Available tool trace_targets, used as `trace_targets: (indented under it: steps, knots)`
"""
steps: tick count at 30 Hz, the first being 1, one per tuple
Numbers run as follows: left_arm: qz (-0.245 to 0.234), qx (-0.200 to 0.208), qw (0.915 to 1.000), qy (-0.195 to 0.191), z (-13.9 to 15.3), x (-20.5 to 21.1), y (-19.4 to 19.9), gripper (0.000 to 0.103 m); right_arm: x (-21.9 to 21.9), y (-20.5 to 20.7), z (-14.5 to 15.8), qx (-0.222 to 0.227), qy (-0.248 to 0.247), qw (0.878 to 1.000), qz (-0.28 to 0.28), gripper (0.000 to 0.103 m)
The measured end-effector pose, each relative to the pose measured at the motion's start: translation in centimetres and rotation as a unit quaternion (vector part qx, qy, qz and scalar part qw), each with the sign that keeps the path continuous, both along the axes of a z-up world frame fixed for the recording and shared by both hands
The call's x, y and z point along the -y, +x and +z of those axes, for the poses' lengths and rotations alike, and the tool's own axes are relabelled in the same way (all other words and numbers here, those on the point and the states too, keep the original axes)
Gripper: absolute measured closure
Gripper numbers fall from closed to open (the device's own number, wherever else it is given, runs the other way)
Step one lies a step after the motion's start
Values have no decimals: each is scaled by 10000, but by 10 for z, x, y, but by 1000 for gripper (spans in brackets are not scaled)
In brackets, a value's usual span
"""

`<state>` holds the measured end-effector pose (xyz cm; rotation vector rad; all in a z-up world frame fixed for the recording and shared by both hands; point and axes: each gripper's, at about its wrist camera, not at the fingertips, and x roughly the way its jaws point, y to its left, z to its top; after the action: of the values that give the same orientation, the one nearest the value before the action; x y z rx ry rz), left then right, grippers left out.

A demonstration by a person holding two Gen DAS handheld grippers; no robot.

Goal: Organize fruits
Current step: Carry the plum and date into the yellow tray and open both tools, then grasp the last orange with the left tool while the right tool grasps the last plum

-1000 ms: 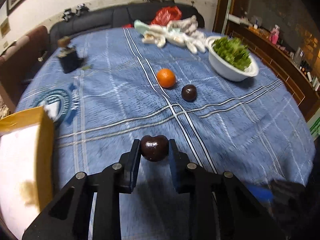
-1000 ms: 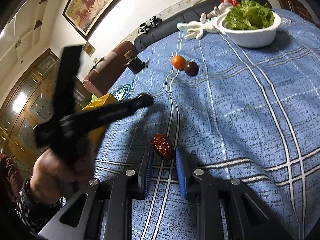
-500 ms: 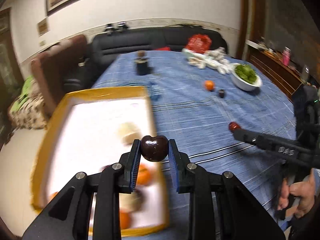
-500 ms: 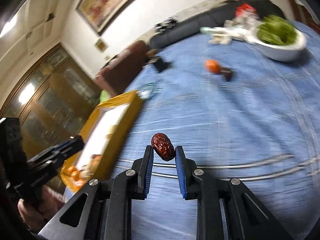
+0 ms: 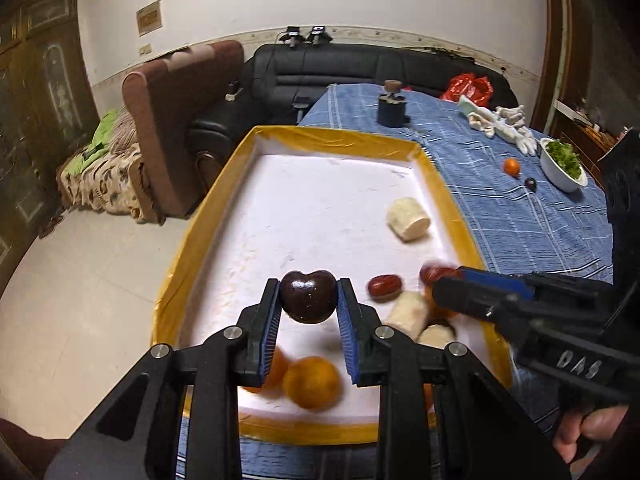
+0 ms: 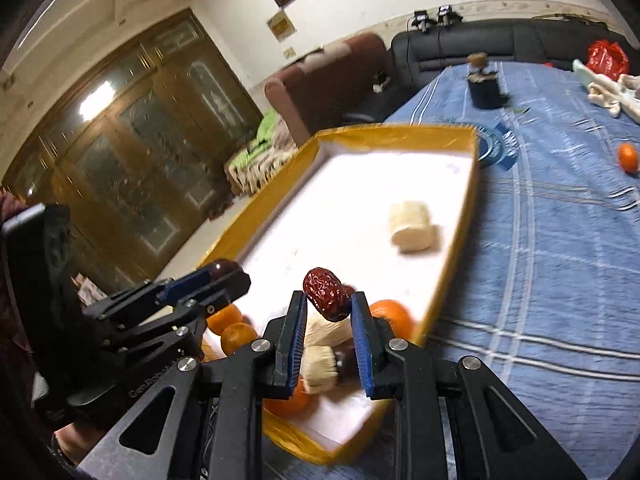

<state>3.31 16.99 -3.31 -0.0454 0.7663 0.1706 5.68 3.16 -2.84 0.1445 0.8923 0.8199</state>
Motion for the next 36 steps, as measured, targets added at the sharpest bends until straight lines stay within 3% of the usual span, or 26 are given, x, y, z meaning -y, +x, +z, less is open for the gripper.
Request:
trace_targets:
  steps: [2,3,4,5,6,9,11,17,27,36]
  knots:
    - [135,-35,9999,32,-2,-6,-3,77,-12,-3,-4,48,-169,9998,-11,77]
    - [182,-38,9998,40,-2,-8,-4,76,-17,-4,-6,59,-245,9997,-16,70]
    - [223,-41,9997,42,-2,-9,-4,75,-21,-5,-6,56,-267,9996,-21,55]
    - [264,-51,9996,46,-2,-10,-5,73,-23,-6,-5,60,-253,9997,-31,47]
    - [297,-44,9995,51,-1,-11,-6,64,-22,-8,-3,84,-231,9997,-52,41]
    - [409,123,9990,152,6,-12,-13,46,-19,-15,11,313,-119,9994,-113,40]
    - [404,249,9986,212,13,-10,-18,45,-13,-19,20,468,-55,9987,-188,38]
    - [313,466,9980,296,32,5,-27,27,12,-22,32,546,183,9975,-413,36]
    - [-12,632,9967,503,56,43,-30,24,71,-18,40,516,514,9932,-910,33]
    - [-267,511,9962,657,54,72,-18,23,140,-6,35,442,733,9847,-1520,33]
